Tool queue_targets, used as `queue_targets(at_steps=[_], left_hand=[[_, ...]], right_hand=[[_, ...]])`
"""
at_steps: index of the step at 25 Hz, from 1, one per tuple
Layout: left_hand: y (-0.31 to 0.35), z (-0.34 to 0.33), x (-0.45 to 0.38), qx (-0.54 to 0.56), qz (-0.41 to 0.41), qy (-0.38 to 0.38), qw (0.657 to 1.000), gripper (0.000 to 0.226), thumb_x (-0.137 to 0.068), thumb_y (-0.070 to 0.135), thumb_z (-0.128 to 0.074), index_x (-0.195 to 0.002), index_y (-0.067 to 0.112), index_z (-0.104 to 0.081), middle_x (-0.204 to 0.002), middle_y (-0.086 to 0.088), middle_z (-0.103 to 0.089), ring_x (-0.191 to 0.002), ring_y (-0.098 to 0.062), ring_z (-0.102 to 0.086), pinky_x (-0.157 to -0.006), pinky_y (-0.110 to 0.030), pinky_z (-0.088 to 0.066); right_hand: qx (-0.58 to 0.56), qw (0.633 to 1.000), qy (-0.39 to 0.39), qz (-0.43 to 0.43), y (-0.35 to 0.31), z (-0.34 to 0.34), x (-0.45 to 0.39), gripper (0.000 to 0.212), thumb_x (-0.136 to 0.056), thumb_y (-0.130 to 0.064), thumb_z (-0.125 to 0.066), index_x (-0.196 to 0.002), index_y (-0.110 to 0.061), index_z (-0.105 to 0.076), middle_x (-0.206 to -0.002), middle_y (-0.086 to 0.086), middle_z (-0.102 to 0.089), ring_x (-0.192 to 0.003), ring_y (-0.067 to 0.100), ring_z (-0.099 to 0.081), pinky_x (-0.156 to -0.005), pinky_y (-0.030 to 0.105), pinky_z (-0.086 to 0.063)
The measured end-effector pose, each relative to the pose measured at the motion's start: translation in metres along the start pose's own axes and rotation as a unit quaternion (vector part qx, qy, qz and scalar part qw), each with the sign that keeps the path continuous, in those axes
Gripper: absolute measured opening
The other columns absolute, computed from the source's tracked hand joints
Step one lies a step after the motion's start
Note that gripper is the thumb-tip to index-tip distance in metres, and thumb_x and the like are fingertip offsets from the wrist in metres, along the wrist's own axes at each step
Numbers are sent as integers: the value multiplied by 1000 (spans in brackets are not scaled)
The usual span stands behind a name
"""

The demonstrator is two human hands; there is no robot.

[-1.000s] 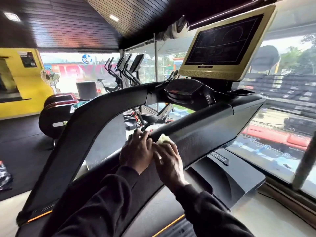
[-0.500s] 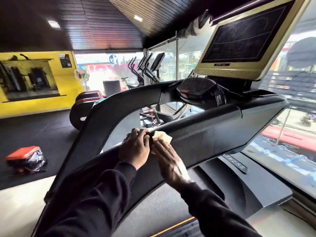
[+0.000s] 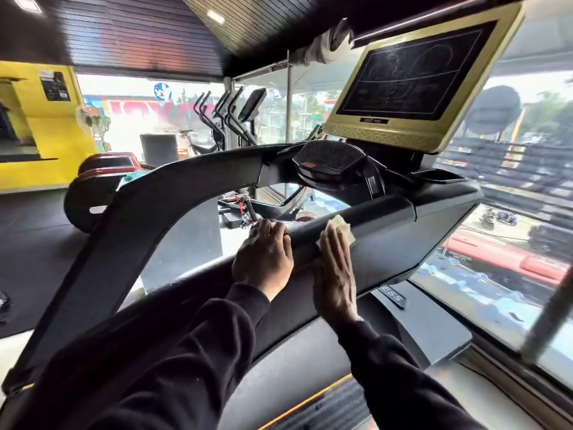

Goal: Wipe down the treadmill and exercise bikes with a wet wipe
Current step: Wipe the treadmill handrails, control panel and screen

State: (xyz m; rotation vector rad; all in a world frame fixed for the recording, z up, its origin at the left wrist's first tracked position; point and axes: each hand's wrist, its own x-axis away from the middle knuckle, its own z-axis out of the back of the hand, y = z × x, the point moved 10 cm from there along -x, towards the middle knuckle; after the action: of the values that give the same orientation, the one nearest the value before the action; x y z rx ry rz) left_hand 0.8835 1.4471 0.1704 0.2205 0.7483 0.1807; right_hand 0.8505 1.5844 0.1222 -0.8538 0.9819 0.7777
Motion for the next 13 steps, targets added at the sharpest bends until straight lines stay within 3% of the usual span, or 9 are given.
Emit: queue_targets(at_steps=[2,3,6,8,11,13], left_hand=[[1,-5,-3,1,-2,-9,1000,36,-93,33,-30,-97,15,-61,-101,-10,-59,-96,-33,-59,-77,-41,-48],[1,-6,-5,4,-3,-8,1000,36,-92,33,-30,-97,16,-60,-102,-10,-59,-97,-34,-59,-78,-41,-48],[5,-9,-9,12,-11,-3,1000,37,-91,35,-29,-96,15,-60,-100,-10,-59,-96,-34,-60,-79,-42,-49],[8,-10,-9,7,-17,2,1000,36,-91,35,-32,-95,15,-61,-97,-10,-60,-93,-33,-61,-76,-41,-49],[19,-13,-16,-2,-18,-2,1000,32,-93,36,-37,-96,16,-63,-98,-8,-61,-95,-32,-60,-78,-40,-48],[28,-24,-22,-9,-7,-29,1000,26,-98,33,-44,-105,17,-63,-106,-7,-63,-102,-30,-59,-84,-38,-44]], right_hand=[[3,994,40,-97,-3,-5,-3,47,-100,-17,-37,-134,14,-45,-149,28,-34,-144,37,-27,-112,58,-28],[-6,995,26,-95,-17,-15,3,51,-103,-23,-33,-135,15,-43,-150,29,-32,-145,38,-24,-115,56,-24],[-3,997,-67,45,-41,-20,24,49,-102,-21,-36,-140,9,-40,-152,27,-31,-145,36,-24,-117,52,-25],[19,996,-53,75,-14,-1,14,46,-100,-18,-43,-138,6,-45,-150,24,-35,-143,35,-29,-113,56,-31],[33,996,46,-71,39,16,-10,49,-102,-26,-38,-135,10,-46,-150,25,-35,-143,36,-28,-112,59,-29],[35,994,43,-94,34,4,-8,56,-102,-30,-35,-137,13,-42,-151,28,-30,-145,39,-23,-115,56,-24]])
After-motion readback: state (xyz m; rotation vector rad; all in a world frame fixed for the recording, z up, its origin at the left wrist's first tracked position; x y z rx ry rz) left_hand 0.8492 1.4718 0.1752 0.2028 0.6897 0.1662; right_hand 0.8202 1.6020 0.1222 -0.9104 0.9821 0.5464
